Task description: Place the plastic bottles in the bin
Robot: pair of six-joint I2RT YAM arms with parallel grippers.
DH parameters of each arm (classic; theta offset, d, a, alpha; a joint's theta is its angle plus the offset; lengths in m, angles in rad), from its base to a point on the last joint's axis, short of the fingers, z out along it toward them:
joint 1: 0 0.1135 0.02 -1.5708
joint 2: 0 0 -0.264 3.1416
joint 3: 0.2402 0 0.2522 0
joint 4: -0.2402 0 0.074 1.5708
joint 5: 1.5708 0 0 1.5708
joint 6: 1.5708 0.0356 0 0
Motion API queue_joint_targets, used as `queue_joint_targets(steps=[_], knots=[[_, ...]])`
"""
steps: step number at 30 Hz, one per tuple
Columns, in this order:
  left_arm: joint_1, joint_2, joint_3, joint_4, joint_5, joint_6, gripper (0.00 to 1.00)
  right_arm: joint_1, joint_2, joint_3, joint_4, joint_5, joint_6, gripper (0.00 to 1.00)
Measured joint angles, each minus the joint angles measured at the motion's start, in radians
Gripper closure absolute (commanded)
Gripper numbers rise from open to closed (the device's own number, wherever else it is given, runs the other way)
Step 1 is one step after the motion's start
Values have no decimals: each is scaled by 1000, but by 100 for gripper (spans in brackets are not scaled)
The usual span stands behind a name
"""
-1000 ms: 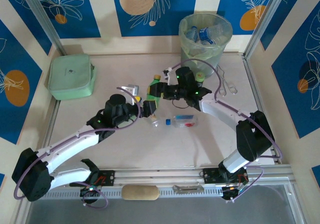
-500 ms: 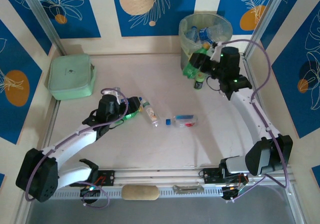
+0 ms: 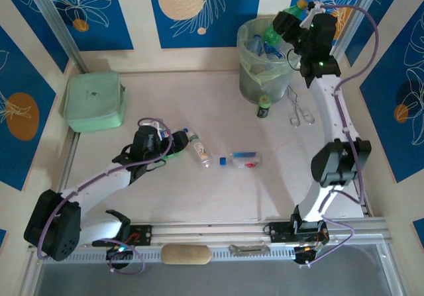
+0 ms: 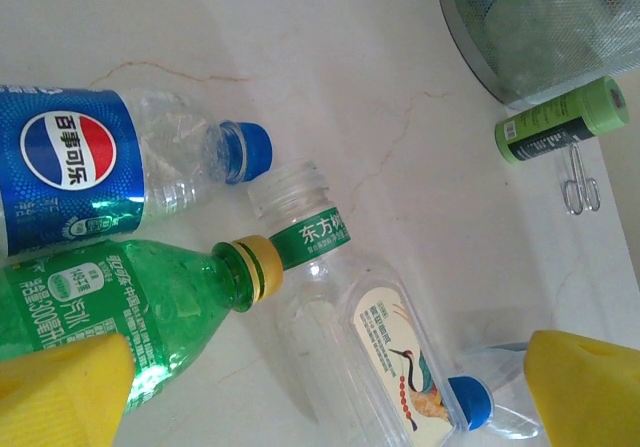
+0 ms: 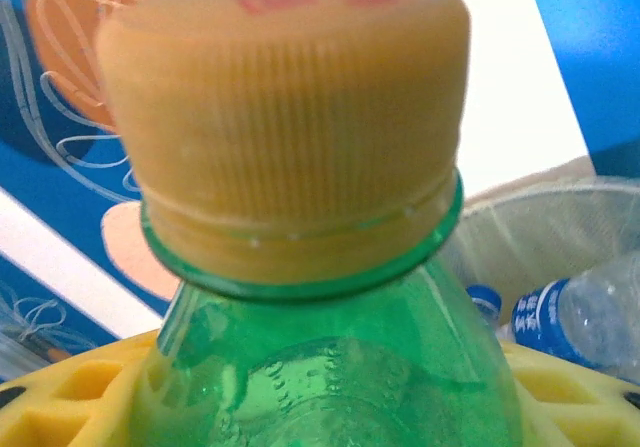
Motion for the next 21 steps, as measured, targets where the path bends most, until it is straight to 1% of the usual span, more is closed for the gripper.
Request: queue_joint_targets(steps=[6, 9, 11, 18, 20, 21], knots=[[0, -34, -10, -24, 0, 5, 0, -1, 249, 343, -159, 12, -9, 41], [0, -54, -14, -34, -1, 15, 0, 1, 348, 480, -253, 14, -10, 41], [0, -66, -17, -41, -1, 21, 0, 1, 398, 539, -305, 13, -10, 41], [0, -92, -30, -70, -2, 30, 0, 3, 454, 560, -408, 6, 2, 40], [0, -93, -30, -74, -2, 30, 0, 3, 456, 560, -417, 3, 2, 34], [0, -93, -30, -76, -2, 30, 0, 4, 456, 560, -421, 2, 5, 28]])
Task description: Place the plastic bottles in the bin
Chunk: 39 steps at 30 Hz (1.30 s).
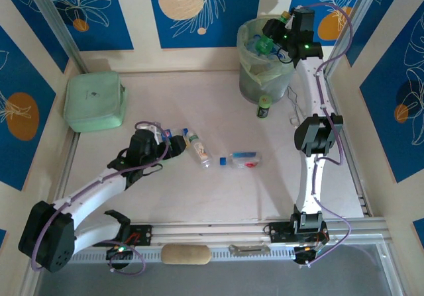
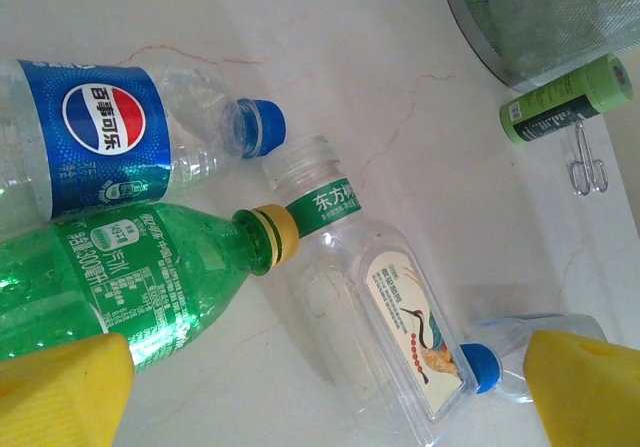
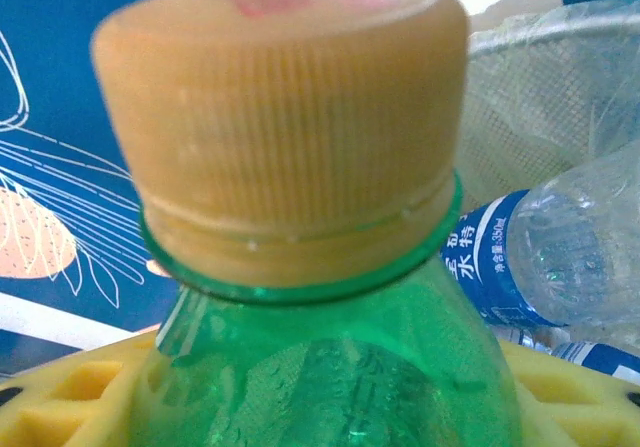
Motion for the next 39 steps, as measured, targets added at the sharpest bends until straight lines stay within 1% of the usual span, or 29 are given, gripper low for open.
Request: queue_joint_targets(steps=[3, 6, 10, 16, 19, 23, 28, 30, 31, 36, 39], knots=[[0, 0, 0, 0, -1, 0, 0, 1, 0, 0, -6, -3, 2, 13], [0, -11, 0, -15, -10, 8, 0, 1, 0, 6, -19, -3, 0, 8], [8, -43, 0, -41, -27, 27, 0, 0, -1, 28, -38, -1, -9, 6], [46, -83, 5, -63, -45, 50, 0, -6, -28, 30, -61, 38, -51, 4], [62, -88, 8, -69, -48, 53, 0, -6, -74, 11, -67, 59, -78, 3], [74, -90, 8, -79, -49, 54, 0, -6, -179, -54, -58, 73, -108, 3], [98, -92, 17, -103, -55, 78, 0, 11, -339, -197, -19, 73, -153, 2], [110, -93, 26, -111, -60, 88, 0, 35, -414, -292, 6, 73, -177, 1], [116, -93, 29, -113, -62, 95, 0, 49, -450, -345, 20, 72, -188, 0], [156, -90, 42, -120, -66, 123, 0, 152, -657, -685, 107, 72, -226, 1], [182, -61, 44, -118, -66, 134, 0, 218, -768, -875, 145, 72, -234, 1]])
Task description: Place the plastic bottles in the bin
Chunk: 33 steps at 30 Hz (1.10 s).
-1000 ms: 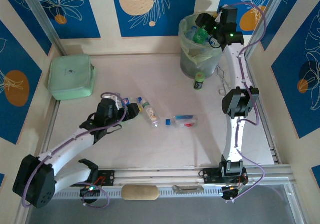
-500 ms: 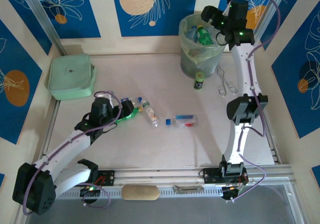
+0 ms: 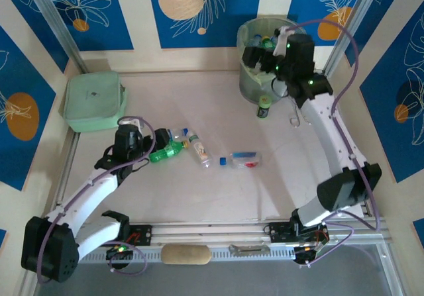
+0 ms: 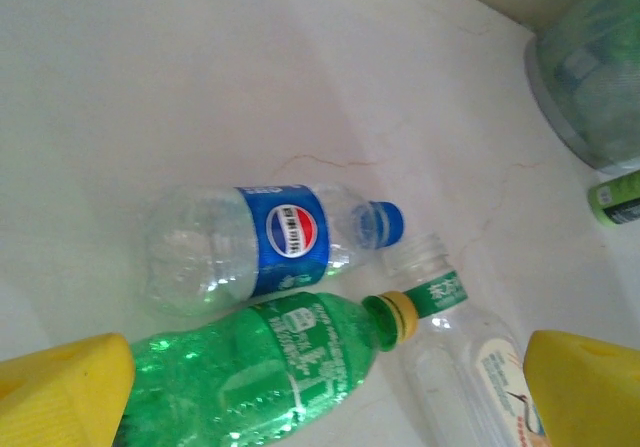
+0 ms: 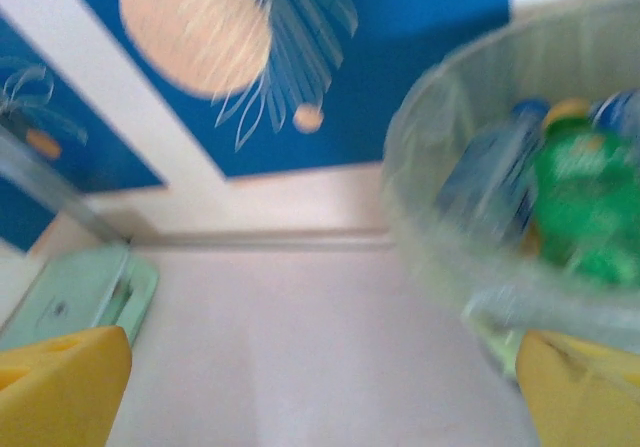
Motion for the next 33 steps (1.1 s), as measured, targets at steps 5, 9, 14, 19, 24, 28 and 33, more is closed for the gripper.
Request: queue_joint_targets(steps=[5, 9, 14, 19, 24, 28, 33], knots=[[31, 71, 0, 13, 13, 24, 0, 93, -145, -246, 33, 0, 6, 1], [42, 131, 12, 19, 21, 50, 0, 145, -230, -414, 51, 0, 48, 1], [47, 213, 29, 31, 33, 77, 0, 184, -294, -592, 95, 0, 134, 1], [49, 278, 46, 37, 64, 105, 0, 195, -299, -664, 134, 0, 198, 1], [49, 307, 58, 36, 134, 115, 0, 196, -289, -662, 185, -3, 219, 1], [42, 306, 58, 27, 163, 115, 0, 201, -264, -662, 209, -7, 232, 1], [12, 278, 46, -13, 173, 116, 0, 205, -239, -662, 220, -15, 251, 1]])
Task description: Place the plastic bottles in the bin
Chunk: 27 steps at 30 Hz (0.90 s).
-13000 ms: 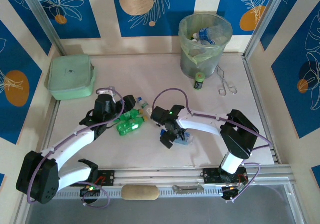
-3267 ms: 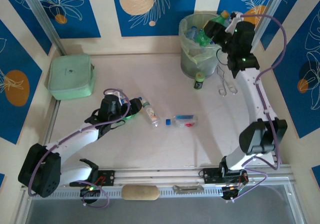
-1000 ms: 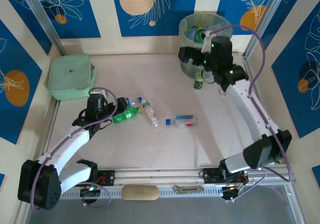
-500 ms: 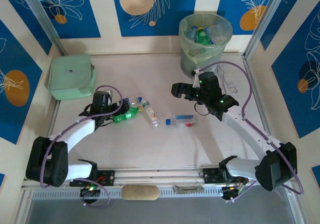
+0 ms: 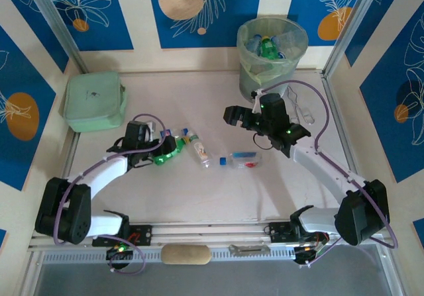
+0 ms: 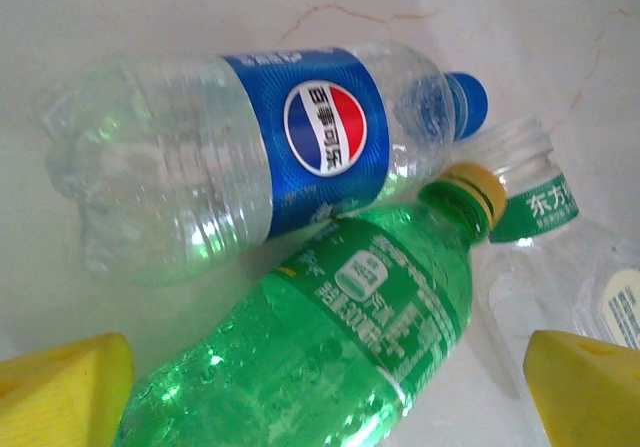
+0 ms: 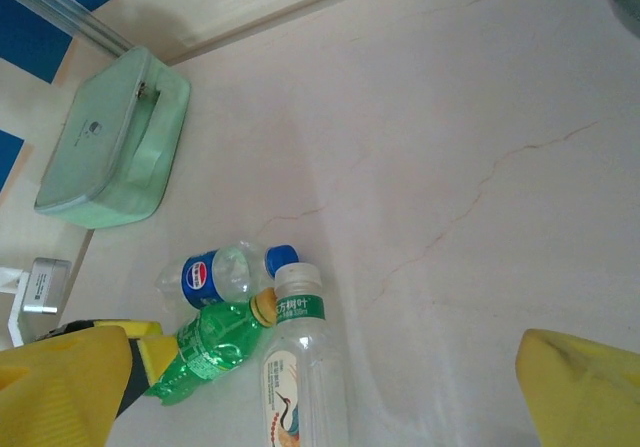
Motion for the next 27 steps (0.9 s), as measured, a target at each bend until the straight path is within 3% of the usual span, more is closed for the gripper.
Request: queue_joint_targets(steps=[8, 19, 27], knots=[[-108, 1, -3, -54, -11, 28, 1, 2, 8, 0, 3, 0, 24, 1], [-233, 94, 50, -153, -142, 115, 11, 1, 22, 0, 1, 1, 63, 1], [-269, 127, 69, -185, -210, 144, 27, -10, 22, 0, -1, 0, 83, 1]])
